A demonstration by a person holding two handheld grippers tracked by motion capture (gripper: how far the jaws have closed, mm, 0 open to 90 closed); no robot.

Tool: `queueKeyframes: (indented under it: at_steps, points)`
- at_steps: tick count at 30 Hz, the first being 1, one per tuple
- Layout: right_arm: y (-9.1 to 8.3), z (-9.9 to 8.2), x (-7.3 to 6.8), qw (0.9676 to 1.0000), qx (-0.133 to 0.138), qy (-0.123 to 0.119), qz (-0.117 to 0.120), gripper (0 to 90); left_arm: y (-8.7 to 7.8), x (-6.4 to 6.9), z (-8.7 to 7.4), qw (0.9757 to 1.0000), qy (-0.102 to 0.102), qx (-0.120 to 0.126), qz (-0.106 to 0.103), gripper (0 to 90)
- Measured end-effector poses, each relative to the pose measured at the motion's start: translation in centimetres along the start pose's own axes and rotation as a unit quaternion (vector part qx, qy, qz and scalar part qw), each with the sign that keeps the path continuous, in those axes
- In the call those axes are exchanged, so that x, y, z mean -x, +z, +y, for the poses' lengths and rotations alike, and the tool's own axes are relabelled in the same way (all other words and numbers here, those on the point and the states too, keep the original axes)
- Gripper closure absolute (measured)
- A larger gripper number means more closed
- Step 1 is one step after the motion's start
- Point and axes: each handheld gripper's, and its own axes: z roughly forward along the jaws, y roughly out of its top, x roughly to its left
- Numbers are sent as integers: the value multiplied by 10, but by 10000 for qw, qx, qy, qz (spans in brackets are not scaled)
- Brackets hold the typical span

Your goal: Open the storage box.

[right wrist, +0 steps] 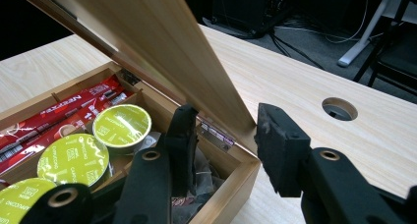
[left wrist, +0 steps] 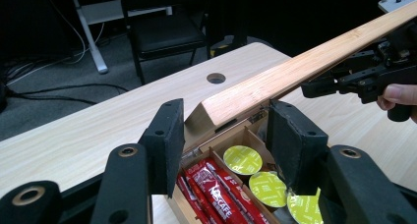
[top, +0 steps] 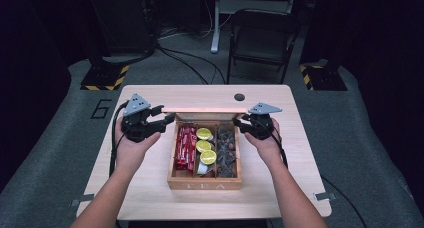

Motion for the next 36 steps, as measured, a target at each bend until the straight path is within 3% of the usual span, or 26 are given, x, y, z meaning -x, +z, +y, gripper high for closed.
queueKeyframes:
  at_steps: [5, 9, 18, 36]
  points:
    - [0, 0, 1, 10000, -16, -42, 36, 593, -1, 1, -3, 9999, -123, 50, -24, 484]
    - [0, 0, 0, 10000, -21, -12, 7, 593, -3, 1, -6, 9999, -95, 39, 14, 478]
    - [0, 0, 0, 10000, -15, 9, 3, 593, 1, -1, -23, 9997, -229, -47, 15, 472]
    - [1, 0, 2, 10000, 29, 69, 43, 592, 32, 1, -73, 9972, -654, -372, 10, 485]
